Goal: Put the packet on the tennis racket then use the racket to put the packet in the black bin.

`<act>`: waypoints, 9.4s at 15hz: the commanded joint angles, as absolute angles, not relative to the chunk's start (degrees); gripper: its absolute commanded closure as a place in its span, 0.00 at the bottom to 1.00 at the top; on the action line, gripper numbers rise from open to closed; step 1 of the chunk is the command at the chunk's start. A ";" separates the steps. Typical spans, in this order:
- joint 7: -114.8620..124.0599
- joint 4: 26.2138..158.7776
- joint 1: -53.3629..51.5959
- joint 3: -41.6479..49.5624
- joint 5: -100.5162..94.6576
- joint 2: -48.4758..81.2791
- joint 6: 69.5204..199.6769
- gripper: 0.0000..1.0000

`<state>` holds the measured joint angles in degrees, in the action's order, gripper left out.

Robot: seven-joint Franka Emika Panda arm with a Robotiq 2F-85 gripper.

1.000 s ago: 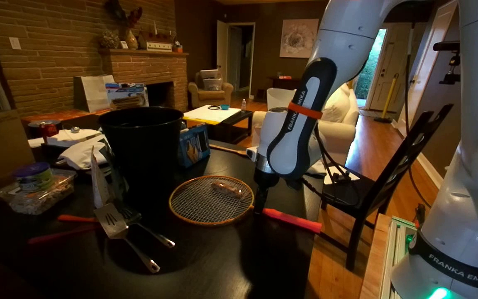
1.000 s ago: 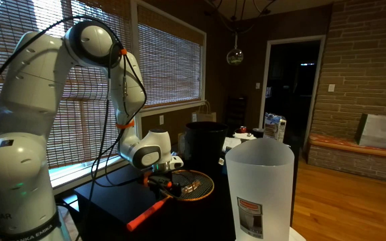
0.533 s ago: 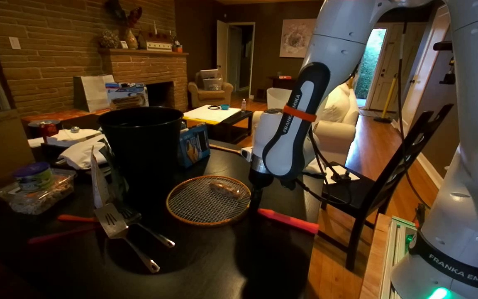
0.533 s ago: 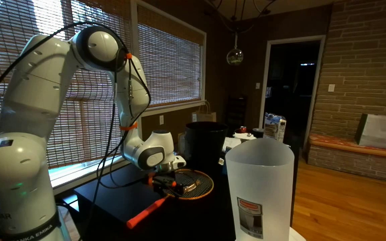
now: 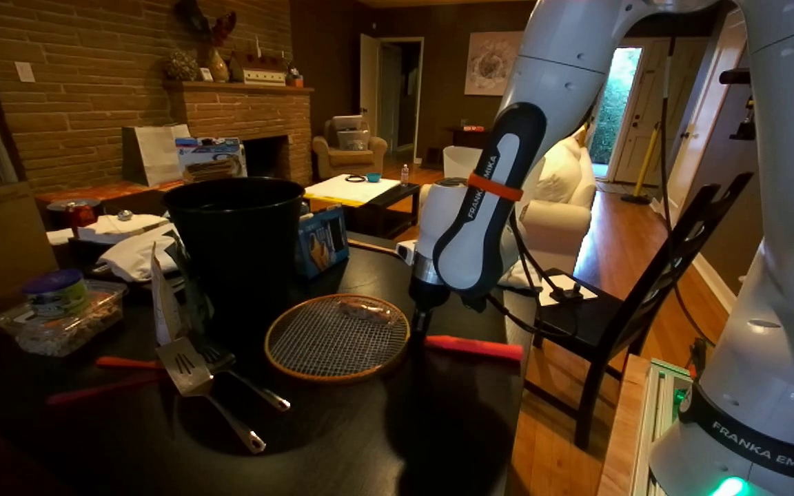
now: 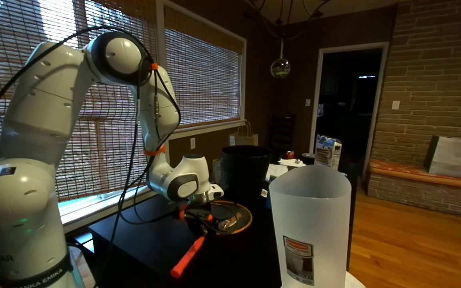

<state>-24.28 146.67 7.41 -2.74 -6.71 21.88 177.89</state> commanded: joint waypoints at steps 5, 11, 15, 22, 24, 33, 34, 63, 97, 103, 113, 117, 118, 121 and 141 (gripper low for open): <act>-20.90 146.24 4.37 1.02 -10.27 22.55 177.82 0.98; -17.75 147.14 -0.93 6.52 -11.91 21.13 178.08 0.98; -17.00 147.84 -0.56 6.15 -11.32 19.67 177.78 0.98; -13.27 148.64 -5.88 12.68 -13.29 17.34 177.82 0.98; -12.26 148.69 -6.48 13.39 -13.36 17.75 177.91 0.98; -11.02 149.18 -4.57 9.90 -11.77 21.37 178.09 0.98; -11.00 149.15 -4.60 9.97 -11.83 21.25 178.03 0.84; -3.00 149.31 -15.01 22.74 -23.24 7.63 165.74 0.97; -10.37 141.20 2.08 5.05 -17.79 -14.44 139.38 0.97; -12.13 138.30 2.53 4.58 -19.75 -13.95 131.94 0.97; -15.85 135.24 3.09 5.10 -20.85 -17.84 127.38 0.97; -18.10 133.59 3.36 5.47 -20.43 -18.94 125.45 0.97; -18.62 132.81 3.30 5.50 -20.24 -18.75 125.20 0.97; -19.73 130.34 2.92 5.48 -19.57 -17.57 124.54 0.97; -17.89 101.11 1.80 1.89 -18.71 6.81 116.27 0.97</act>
